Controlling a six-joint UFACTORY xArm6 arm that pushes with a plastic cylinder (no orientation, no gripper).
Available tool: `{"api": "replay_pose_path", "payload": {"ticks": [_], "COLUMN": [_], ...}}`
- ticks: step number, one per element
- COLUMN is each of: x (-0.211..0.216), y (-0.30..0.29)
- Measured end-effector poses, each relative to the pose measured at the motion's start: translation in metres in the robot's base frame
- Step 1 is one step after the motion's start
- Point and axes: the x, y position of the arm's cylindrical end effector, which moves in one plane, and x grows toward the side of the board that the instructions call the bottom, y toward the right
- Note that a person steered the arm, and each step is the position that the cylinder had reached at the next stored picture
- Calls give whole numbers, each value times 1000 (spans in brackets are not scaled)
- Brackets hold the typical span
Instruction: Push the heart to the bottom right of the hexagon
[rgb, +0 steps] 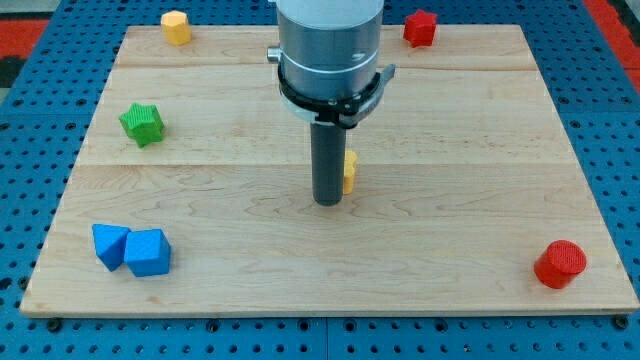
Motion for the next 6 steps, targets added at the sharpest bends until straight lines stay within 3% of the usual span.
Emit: {"api": "replay_pose_path", "payload": {"ticks": [1, 2, 3, 4, 5, 6], "x": [16, -23, -72, -76, -41, -48], "y": [28, 15, -75, -83, -79, -26]}}
